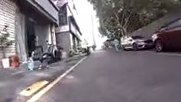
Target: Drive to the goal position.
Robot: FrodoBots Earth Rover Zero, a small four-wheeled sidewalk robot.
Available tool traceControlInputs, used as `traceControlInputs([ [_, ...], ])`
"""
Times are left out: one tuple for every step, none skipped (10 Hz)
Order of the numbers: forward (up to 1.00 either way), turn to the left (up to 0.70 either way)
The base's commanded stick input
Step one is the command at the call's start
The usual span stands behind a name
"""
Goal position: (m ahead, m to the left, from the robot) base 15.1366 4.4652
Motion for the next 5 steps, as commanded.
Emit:
traceControlInputs([
  [0.7, 0.0],
  [0.7, 0.0],
  [0.7, 0.0],
  [0.7, 0.0],
  [0.7, 0.0],
])
